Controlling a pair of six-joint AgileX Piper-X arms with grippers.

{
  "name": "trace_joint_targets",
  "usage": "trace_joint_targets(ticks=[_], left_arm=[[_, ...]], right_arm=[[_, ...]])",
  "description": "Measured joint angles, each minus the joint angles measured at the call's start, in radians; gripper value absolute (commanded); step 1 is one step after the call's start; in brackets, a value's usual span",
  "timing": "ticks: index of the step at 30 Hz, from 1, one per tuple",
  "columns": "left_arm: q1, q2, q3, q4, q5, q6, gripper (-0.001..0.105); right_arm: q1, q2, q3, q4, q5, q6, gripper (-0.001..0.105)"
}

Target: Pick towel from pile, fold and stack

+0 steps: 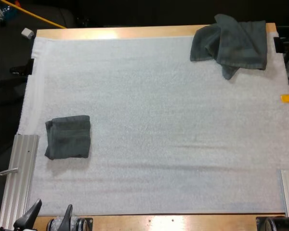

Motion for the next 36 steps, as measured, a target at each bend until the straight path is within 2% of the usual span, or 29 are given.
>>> trace_joint_targets(ticks=[10,14,24,25,29,36], left_arm=[[0.001,0.000,0.004,0.017,0.000,0.000,0.061],[0.001,0.000,0.024,-0.024,0.000,0.000,0.061],[0.002,0.002,0.170,-0.274,0.000,0.007,0.062],[0.005,0.002,0.214,-0.335,0.000,0.007,0.061],[0.003,0.002,0.231,-0.359,0.000,0.009,0.062],[0.003,0.004,0.373,-0.443,0.000,0.011,0.062]], right_arm=[[0.000,0.000,0.001,0.009,0.001,0.000,0.063],[0.000,0.000,0.019,-0.031,0.001,0.000,0.063],[0.000,0.000,0.160,-0.238,0.001,0.005,0.063],[0.000,0.003,0.203,-0.275,0.001,0.007,0.063],[0.000,0.003,0.217,-0.288,0.001,0.007,0.063],[0.000,0.003,0.351,-0.327,0.001,0.007,0.063]])
